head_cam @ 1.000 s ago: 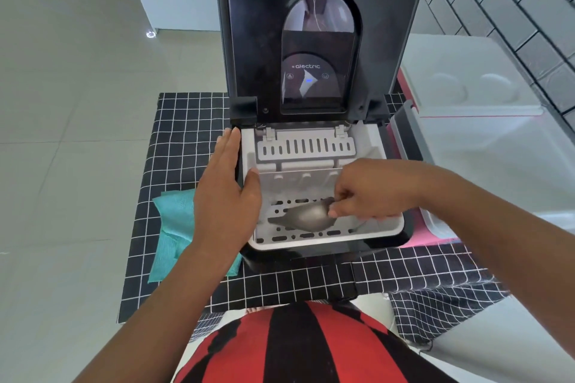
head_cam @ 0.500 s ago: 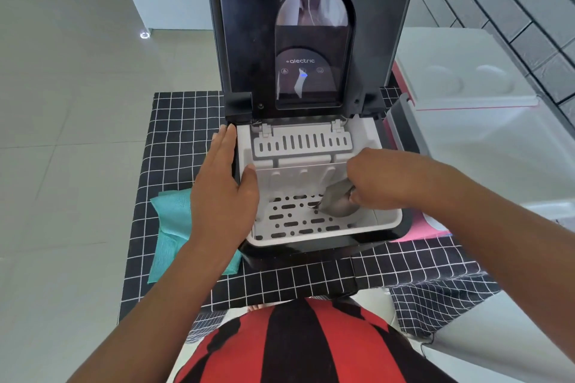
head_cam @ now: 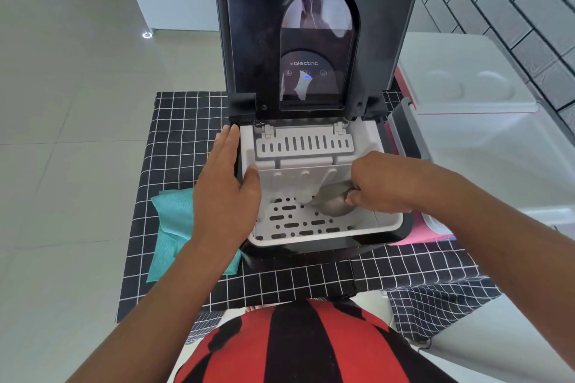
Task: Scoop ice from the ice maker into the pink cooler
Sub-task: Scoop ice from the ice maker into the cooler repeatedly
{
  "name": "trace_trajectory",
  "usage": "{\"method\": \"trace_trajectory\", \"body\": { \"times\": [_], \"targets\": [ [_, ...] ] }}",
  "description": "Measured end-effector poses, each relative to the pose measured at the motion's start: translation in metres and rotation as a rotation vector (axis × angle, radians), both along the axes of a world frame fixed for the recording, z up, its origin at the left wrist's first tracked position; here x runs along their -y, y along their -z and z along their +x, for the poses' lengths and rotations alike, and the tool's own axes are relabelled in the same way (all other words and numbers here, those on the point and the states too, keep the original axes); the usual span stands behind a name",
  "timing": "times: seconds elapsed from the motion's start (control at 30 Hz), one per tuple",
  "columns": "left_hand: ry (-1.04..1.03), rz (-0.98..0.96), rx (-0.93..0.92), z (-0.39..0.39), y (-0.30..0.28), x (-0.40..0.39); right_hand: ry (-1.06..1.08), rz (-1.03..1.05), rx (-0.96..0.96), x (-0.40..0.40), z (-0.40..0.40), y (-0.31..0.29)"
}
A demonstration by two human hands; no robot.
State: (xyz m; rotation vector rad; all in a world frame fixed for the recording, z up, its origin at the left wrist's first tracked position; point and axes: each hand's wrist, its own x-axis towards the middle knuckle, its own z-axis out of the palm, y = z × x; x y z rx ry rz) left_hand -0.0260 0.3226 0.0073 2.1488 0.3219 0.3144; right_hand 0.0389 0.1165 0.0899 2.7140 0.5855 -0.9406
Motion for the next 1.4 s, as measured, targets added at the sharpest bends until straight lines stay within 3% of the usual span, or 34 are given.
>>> {"method": "trace_trajectory", "body": {
  "times": [0.3,0.67,1.1,1.4],
  "targets": [
    [-0.009,0.019,-0.007,0.001,0.001,0.0,0.077,0.066,-0.037,0.0,0.008,0.011],
    [-0.017,-0.071,0.003,0.0,0.001,0.001,-0.058,0.157,0.04,0.012,0.003,0.017],
    [-0.013,-0.019,0.003,0.001,0.002,0.0,-0.187,0.221,0.066,0.008,0.002,0.019],
    [-0.01,-0.036,-0.004,0.0,0.001,0.0,-0.102,0.275,-0.076,-0.002,-0.004,0.031]
  ]
}}
